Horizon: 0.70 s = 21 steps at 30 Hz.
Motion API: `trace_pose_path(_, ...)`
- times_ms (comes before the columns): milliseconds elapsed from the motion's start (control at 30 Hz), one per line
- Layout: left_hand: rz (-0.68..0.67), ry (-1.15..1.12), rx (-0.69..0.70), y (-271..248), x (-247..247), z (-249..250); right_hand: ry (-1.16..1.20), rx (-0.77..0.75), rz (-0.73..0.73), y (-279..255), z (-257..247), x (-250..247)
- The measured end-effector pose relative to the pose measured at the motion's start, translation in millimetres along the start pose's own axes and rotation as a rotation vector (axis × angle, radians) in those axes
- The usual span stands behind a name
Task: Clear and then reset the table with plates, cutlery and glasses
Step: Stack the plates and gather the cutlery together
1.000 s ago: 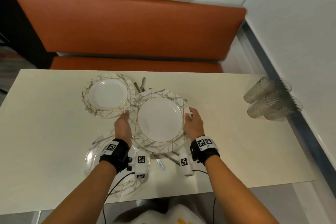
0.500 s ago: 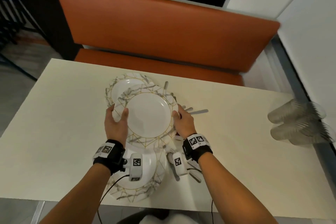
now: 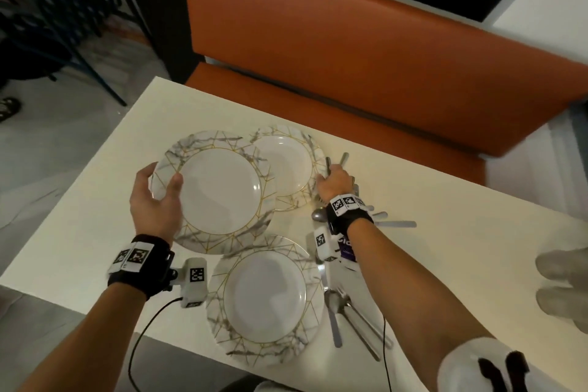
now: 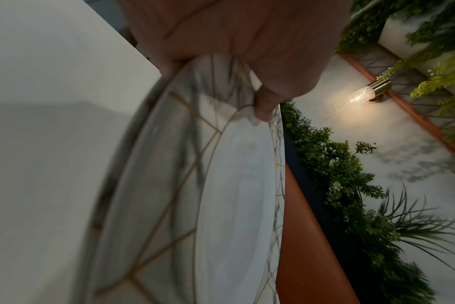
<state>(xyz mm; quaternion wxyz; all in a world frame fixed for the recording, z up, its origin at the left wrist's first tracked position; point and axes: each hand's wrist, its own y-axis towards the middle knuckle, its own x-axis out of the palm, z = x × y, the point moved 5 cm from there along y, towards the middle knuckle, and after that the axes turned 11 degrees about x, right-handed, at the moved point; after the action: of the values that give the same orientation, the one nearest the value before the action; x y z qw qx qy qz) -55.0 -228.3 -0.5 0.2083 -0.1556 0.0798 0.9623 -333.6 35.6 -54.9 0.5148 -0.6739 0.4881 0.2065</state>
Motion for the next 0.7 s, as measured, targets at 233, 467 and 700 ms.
trace_pose_path(233,0.048,-0.091,-0.049,4.5,0.9,-0.8,0.201,0.091,-0.125,20.6,3.4,10.1)
trace_pose_path(467,0.034,-0.146,-0.046,0.7,13.5,7.9,0.402,0.079,-0.057,20.5,-1.6,-20.0)
trace_pose_path(700,-0.018,-0.205,-0.067,-9.3,24.6,18.9,0.558,-0.122,0.167,-4.4,25.0,-117.7)
